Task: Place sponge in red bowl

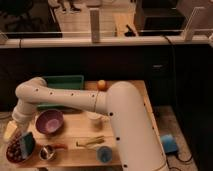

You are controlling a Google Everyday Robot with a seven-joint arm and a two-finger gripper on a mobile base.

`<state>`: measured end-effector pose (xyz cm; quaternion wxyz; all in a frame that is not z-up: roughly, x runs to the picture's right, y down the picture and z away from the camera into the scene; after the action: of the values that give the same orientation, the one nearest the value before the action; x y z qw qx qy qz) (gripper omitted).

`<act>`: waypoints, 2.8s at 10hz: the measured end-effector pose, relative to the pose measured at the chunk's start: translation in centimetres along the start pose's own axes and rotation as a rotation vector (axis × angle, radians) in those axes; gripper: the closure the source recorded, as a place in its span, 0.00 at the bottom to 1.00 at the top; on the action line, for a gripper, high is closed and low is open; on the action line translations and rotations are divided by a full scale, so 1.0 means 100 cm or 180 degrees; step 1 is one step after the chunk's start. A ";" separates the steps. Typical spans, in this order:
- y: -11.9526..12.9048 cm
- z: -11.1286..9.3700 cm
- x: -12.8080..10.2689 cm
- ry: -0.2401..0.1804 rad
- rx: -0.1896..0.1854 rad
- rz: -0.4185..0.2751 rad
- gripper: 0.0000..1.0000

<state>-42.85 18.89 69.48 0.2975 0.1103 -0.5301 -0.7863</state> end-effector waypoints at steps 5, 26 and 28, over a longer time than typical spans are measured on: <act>0.006 0.002 0.005 -0.0041 0.0003 0.0064 0.20; 0.007 0.002 0.004 -0.0040 0.0002 0.0068 0.20; 0.007 0.002 0.004 -0.0040 0.0002 0.0067 0.20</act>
<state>-43.02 18.59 70.28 0.3024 0.0998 -0.5334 -0.7836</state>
